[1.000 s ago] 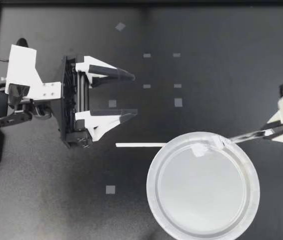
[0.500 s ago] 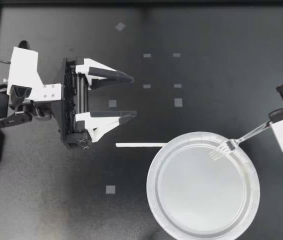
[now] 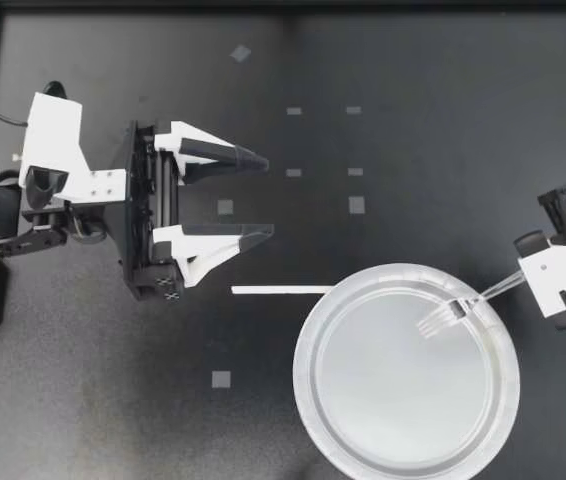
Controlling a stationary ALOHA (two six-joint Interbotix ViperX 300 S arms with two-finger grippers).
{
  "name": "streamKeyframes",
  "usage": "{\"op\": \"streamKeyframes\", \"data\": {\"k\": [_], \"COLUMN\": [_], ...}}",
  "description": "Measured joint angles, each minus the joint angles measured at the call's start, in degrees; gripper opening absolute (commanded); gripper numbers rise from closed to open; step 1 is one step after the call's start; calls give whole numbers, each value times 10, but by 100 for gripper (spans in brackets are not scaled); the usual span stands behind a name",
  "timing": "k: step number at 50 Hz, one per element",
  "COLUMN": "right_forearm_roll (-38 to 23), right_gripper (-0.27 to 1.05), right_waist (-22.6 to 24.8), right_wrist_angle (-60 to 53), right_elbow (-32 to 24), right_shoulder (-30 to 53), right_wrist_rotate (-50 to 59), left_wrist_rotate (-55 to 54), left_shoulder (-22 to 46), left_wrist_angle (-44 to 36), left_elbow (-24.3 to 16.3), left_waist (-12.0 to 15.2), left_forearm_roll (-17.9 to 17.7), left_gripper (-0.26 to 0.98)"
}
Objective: Pick up the fork and place it on the plate.
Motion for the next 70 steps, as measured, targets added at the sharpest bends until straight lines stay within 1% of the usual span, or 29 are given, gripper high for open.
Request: {"op": "streamKeyframes", "data": {"k": [4,10,20,26,42,49,62,65,70], "right_forearm_roll": [1,1,1,2,2,2,2,2,2], "right_gripper": [-6,-6,-6,-6,-5,3,32,35,36], "right_waist": [-4,-24,-28,-29,-31,-33,-33,-33,-33], "right_wrist_angle": [-4,-16,-36,-48,-60,-68,-69,-70,-71], "right_elbow": [4,4,10,19,22,22,26,27,29], "right_shoulder": [11,31,45,45,44,37,33,33,33], "right_wrist_rotate": [1,2,0,1,5,8,8,8,8], "left_wrist_rotate": [-2,-3,-3,-3,-2,-2,-2,-2,-1], "left_shoulder": [0,0,0,0,0,1,1,0,0], "left_wrist_angle": [-2,-4,-4,-4,-4,-4,-4,-4,-4], "left_elbow": [0,0,0,0,1,4,5,6,6], "left_waist": [0,0,-2,-2,-3,-3,-3,-3,-3], "left_forearm_roll": [10,20,22,21,22,23,22,22,23], "left_gripper": [88,88,88,88,88,88,88,88,88]}}
